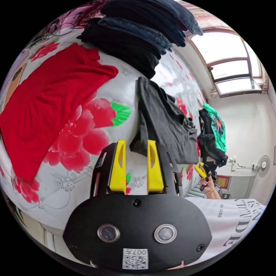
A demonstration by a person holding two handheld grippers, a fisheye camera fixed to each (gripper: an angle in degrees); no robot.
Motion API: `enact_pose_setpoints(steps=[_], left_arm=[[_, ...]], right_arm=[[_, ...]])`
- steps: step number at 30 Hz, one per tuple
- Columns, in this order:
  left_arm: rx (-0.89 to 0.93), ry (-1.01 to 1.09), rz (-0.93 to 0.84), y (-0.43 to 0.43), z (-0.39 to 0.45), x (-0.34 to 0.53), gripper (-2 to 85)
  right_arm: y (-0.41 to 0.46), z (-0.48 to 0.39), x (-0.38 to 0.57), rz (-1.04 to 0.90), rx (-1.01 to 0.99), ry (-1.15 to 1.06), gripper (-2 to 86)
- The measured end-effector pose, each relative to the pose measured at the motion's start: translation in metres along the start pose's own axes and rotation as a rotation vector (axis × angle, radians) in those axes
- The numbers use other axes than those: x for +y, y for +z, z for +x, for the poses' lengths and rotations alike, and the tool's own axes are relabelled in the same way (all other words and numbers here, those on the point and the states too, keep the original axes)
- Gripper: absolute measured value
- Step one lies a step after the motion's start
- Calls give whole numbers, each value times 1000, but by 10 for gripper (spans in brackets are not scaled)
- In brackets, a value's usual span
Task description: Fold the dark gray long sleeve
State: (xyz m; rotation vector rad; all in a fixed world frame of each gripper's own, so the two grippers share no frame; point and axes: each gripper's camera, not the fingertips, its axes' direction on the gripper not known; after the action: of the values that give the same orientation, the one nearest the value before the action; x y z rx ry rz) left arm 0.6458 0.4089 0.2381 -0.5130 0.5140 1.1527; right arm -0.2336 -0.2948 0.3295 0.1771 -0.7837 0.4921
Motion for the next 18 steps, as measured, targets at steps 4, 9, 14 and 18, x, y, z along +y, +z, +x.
enact_pose_setpoints(steps=[4,9,14,18], left_arm=[[-69,6,-72,27,22,-3,75],[-230,165,-99,32,55,-11,3],[-185,159,-113,8,58,30,-1],[-164,133,-140,-5,56,67,22]], right_arm=[[32,-15,-26,-113,-21,-38,85],[43,-35,-45,-230,108,-120,61],[11,-39,-4,-224,149,-200,49],[-12,-45,29,-181,342,-265,49]])
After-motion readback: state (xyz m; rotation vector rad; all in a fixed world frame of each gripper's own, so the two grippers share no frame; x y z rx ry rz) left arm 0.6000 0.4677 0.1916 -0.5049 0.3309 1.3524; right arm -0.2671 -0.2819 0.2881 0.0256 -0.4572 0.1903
